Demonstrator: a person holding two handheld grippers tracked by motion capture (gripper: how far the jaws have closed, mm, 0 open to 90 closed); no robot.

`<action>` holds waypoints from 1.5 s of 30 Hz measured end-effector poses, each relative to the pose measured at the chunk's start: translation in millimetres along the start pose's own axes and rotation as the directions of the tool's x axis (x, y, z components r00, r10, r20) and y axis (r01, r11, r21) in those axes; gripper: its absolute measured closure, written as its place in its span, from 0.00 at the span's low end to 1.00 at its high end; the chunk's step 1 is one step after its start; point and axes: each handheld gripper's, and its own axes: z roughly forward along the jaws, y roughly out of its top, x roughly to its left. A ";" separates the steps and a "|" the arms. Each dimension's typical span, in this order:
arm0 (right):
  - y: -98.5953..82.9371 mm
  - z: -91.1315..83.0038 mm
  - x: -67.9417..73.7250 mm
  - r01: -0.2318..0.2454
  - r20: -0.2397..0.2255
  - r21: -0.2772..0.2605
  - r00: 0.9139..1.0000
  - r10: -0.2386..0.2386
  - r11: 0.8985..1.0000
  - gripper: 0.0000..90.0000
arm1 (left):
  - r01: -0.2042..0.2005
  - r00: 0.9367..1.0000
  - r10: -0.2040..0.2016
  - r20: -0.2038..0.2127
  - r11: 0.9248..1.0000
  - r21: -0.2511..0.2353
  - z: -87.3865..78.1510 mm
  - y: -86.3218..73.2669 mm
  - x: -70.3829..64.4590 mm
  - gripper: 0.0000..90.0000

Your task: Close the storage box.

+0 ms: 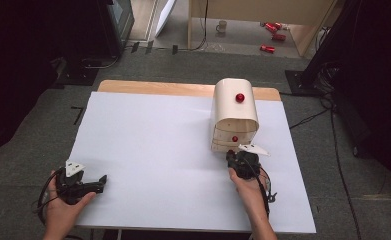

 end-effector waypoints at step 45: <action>-57.7 -55.8 -82.7 0.010 0.085 0.075 0.996 -0.017 0.997 0.02 | -0.002 1.000 0.002 -0.001 1.000 0.001 0.0 0.1 0.0 0.00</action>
